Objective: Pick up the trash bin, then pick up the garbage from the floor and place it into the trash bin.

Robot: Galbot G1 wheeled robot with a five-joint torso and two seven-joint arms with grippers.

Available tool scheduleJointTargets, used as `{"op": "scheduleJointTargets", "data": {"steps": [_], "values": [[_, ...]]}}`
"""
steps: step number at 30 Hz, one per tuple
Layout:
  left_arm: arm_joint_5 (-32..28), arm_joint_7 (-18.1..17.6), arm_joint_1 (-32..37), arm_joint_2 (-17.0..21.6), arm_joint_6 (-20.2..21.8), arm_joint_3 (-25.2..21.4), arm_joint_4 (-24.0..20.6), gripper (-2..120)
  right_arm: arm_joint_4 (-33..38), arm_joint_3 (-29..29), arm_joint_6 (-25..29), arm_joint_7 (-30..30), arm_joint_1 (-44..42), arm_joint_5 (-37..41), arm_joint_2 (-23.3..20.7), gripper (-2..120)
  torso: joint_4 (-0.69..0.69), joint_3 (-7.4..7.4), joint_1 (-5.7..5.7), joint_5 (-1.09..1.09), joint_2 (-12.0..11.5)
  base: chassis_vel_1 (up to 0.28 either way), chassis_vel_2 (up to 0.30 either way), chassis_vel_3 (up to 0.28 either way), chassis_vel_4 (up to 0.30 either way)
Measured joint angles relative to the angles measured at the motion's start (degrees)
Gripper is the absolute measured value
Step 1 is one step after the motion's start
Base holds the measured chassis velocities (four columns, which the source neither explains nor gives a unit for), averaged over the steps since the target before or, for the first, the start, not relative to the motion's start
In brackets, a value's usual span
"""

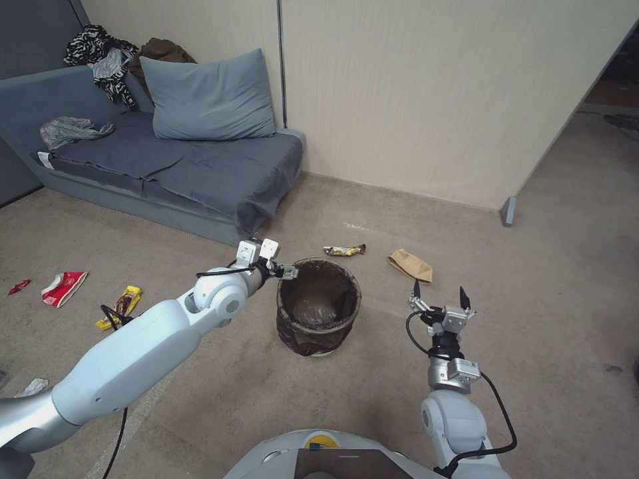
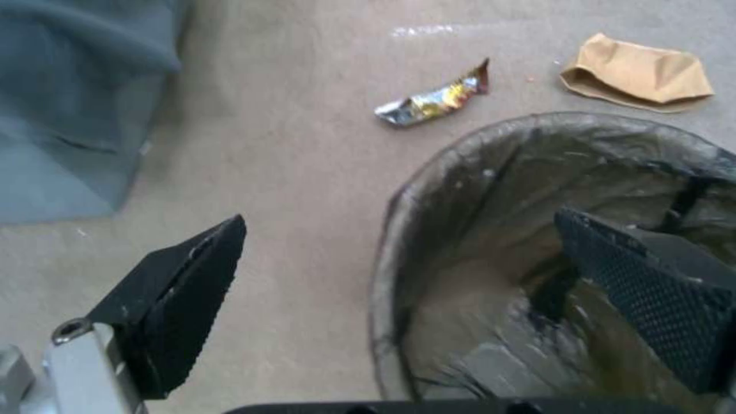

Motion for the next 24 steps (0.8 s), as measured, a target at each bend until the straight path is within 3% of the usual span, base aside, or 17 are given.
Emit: {"op": "scheduleJointTargets", "data": {"steps": [11,24], "values": [[-6.1,-3.2,-0.9,-2.9,2.7,0.3,3.1,97,0.3,0.1,0.1,0.1,0.1,0.1,0.1,100,0.0,0.0,0.0,-0.01,0.0,0.0,0.0,0.0,0.0],[-8.0,-4.7,-0.9,-4.8,3.8,0.1,6.8,97,0.0,-0.4,0.1,0.1,0.4,0.0,0.4,100,0.0,0.0,0.0,0.0,0.0,0.0,0.0,0.0,0.0]]}}
